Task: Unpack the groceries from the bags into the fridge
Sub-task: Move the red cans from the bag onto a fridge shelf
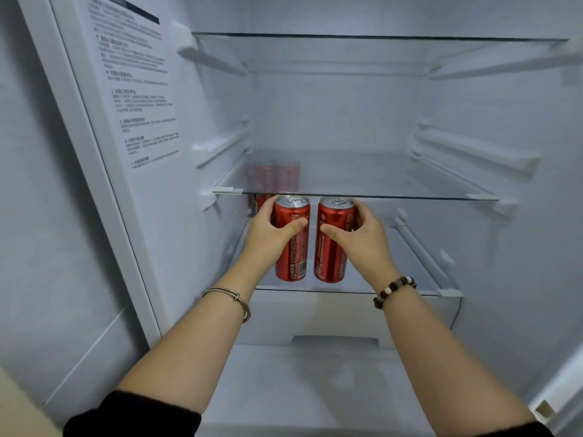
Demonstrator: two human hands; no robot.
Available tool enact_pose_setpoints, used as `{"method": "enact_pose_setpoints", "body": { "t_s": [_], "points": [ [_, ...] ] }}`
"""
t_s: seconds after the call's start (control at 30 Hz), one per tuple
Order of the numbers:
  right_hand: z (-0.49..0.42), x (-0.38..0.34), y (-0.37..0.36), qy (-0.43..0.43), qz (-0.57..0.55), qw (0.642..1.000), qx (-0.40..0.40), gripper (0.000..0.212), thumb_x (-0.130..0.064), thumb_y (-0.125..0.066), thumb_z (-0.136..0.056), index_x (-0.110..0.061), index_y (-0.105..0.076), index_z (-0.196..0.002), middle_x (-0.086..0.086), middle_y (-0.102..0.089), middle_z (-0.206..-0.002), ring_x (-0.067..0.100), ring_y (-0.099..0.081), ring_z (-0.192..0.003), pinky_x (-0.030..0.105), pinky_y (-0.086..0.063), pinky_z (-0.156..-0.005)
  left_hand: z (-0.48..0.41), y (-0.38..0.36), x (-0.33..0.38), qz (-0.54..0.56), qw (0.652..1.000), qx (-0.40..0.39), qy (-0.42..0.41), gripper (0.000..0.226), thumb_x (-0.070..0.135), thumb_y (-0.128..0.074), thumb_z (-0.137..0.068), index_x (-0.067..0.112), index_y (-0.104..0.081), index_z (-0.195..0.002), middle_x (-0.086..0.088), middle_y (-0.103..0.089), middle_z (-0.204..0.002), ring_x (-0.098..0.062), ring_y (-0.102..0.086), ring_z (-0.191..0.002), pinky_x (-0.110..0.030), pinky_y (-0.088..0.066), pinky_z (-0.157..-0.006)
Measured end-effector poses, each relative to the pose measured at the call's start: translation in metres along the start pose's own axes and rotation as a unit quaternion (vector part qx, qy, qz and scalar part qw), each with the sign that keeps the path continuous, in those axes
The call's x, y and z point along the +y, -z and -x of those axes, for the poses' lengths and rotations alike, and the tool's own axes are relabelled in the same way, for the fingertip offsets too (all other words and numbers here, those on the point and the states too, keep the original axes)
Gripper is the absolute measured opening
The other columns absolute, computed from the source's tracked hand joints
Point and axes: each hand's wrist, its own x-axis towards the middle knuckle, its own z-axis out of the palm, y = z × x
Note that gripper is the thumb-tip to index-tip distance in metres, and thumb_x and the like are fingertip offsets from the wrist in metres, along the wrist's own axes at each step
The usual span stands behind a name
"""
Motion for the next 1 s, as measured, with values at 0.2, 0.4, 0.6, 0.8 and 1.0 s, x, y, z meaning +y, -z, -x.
{"method": "enact_pose_setpoints", "body": {
  "t_s": [0.2,0.4,0.6,0.8,1.0],
  "points": [
    [0.004,0.025,0.002,-0.074,0.028,0.993,-0.089,0.052,-0.013,-0.076,-0.076,-0.022,-0.053,-0.121,-0.011,-0.060,-0.106,0.008,-0.058,-0.101,0.027,-0.047,-0.087,0.020,0.000,-0.014,-0.062,0.996,-0.032,0.059,0.078,0.009,-0.076,-0.076,0.022,-0.035,-0.141,0.004,-0.052,-0.132,-0.011,-0.048,-0.120,-0.038,-0.040,-0.102],
    [-0.003,0.039,-0.010,-0.063,0.086,0.991,-0.081,0.053,-0.018,-0.074,-0.079,-0.020,-0.050,-0.126,-0.010,-0.054,-0.106,0.008,-0.050,-0.098,0.025,-0.041,-0.083,0.016,-0.006,-0.030,-0.122,0.990,0.060,0.034,0.065,0.017,-0.075,-0.078,0.022,-0.042,-0.135,0.003,-0.048,-0.131,-0.009,-0.047,-0.116,-0.029,-0.037,-0.097],
    [-0.023,0.048,-0.034,-0.033,0.099,0.993,-0.048,0.048,-0.021,-0.076,-0.078,-0.015,-0.055,-0.120,-0.002,-0.062,-0.111,0.008,-0.053,-0.092,0.024,-0.044,-0.080,-0.010,-0.007,-0.047,-0.098,0.987,0.121,0.045,0.064,0.012,-0.072,-0.081,0.017,-0.042,-0.137,-0.003,-0.055,-0.132,-0.018,-0.052,-0.121,-0.035,-0.043,-0.102],
    [-0.058,0.059,-0.057,-0.023,0.142,0.988,-0.054,0.051,-0.024,-0.078,-0.076,-0.009,-0.054,-0.119,0.004,-0.063,-0.117,0.017,-0.060,-0.102,0.024,-0.045,-0.080,-0.041,-0.008,-0.056,-0.092,0.981,0.161,0.050,0.054,0.004,-0.068,-0.082,0.012,-0.046,-0.130,-0.005,-0.061,-0.123,-0.019,-0.058,-0.112,-0.024,-0.043,-0.087],
    [-0.083,0.066,-0.073,-0.016,0.163,0.985,-0.057,0.044,-0.026,-0.078,-0.076,-0.009,-0.059,-0.111,0.005,-0.066,-0.111,0.015,-0.062,-0.096,0.023,-0.046,-0.075,-0.072,-0.003,-0.068,-0.140,0.970,0.189,0.061,0.049,0.011,-0.070,-0.079,0.016,-0.053,-0.124,-0.005,-0.061,-0.121,-0.023,-0.059,-0.111,-0.035,-0.047,-0.095]
  ]
}}
